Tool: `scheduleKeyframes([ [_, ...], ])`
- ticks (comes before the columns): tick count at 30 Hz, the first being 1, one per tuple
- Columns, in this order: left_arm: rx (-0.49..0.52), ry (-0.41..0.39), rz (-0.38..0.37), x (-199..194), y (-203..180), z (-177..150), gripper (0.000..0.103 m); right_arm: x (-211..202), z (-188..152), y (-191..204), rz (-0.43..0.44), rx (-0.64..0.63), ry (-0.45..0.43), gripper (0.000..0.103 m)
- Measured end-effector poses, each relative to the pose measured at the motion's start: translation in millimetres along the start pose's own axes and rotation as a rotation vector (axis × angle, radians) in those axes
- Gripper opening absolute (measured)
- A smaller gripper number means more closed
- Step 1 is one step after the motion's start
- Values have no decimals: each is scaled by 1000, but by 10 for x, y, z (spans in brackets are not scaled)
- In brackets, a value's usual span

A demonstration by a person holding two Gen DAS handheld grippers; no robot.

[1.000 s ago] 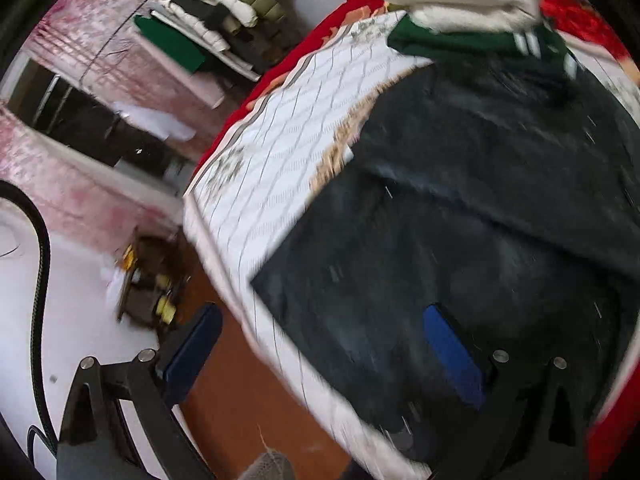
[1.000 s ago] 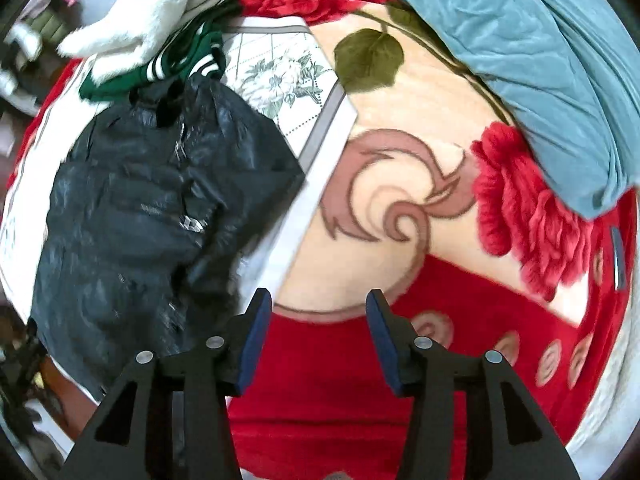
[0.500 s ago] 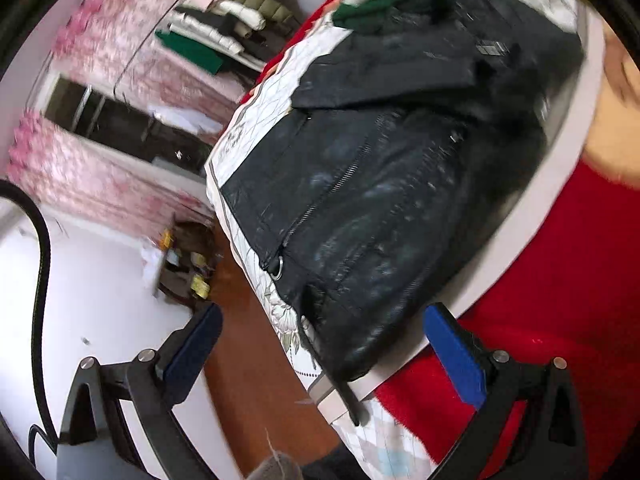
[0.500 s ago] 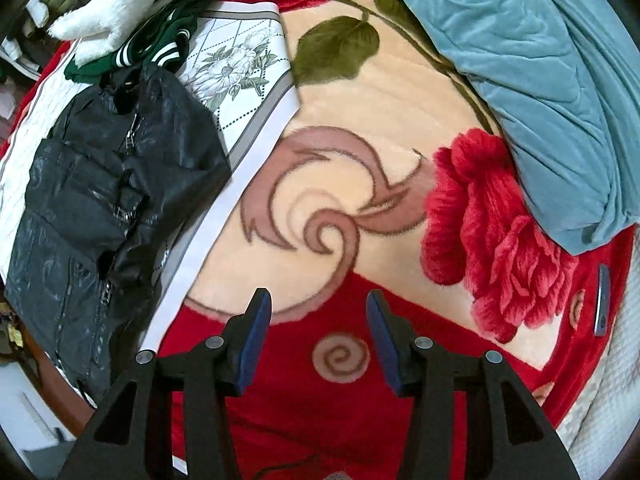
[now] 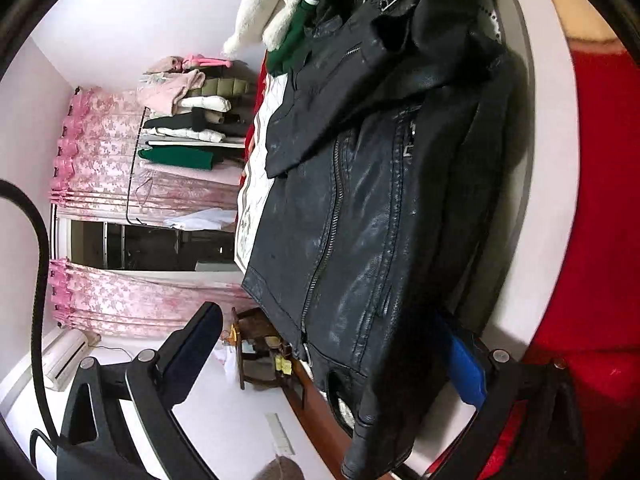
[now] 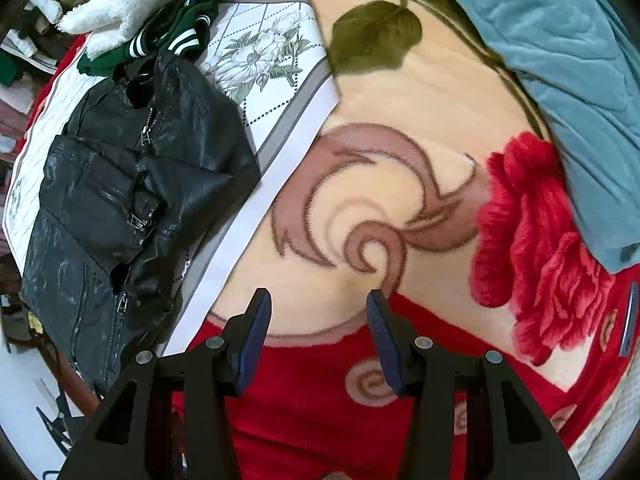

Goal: Fold large clothes

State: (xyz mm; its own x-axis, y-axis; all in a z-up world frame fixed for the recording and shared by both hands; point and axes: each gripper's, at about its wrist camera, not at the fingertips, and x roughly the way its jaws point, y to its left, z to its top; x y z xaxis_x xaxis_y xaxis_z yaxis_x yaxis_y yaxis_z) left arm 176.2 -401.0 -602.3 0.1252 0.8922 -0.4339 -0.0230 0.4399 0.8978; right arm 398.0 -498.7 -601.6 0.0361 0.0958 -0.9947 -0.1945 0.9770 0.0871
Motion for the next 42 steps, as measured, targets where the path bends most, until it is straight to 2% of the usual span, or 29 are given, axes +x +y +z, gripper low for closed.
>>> scheduleKeyframes([
  [4,-51,142,-60,14,22,38,103,57,11,-74,19,26,10,51],
  [7,-101,216,-91,91,26,39,103,81,37,-145,35,54,23,51],
  [10,-117,233,-108,198,-10,86,103,100,82,-170,35,54,22,51],
  [13,-124,209,-106,264,-44,121,103,174,156,-140,54,40,29,51],
  [15,-139,200,-135,300,-21,125,101,273,224,-84,79,26,36,53],
  [16,-158,192,-162,307,14,116,91,350,267,-54,97,27,42,55],
  [17,-174,187,-190,280,37,116,81,446,315,-31,130,39,52,61],
  [18,-196,185,-231,260,68,104,57,548,368,-13,195,60,63,64],
  [19,-220,184,-278,228,98,96,38,616,401,3,244,73,68,64],
  [22,-263,196,-354,132,161,100,18,866,549,66,419,125,79,67],
  [24,-295,214,-397,118,215,111,15,1029,630,114,533,160,103,72],
  [27,-337,238,-447,136,322,119,14,1282,715,206,672,224,147,72],
  [34,-357,261,-474,215,400,143,12,1514,761,194,776,378,177,76],
  [36,-357,268,-481,211,399,141,12,1511,750,170,857,407,188,71],
  [38,-355,267,-486,261,427,149,12,1553,703,197,900,423,223,70],
  [42,-352,271,-498,309,454,149,12,1650,653,313,893,436,236,69],
])
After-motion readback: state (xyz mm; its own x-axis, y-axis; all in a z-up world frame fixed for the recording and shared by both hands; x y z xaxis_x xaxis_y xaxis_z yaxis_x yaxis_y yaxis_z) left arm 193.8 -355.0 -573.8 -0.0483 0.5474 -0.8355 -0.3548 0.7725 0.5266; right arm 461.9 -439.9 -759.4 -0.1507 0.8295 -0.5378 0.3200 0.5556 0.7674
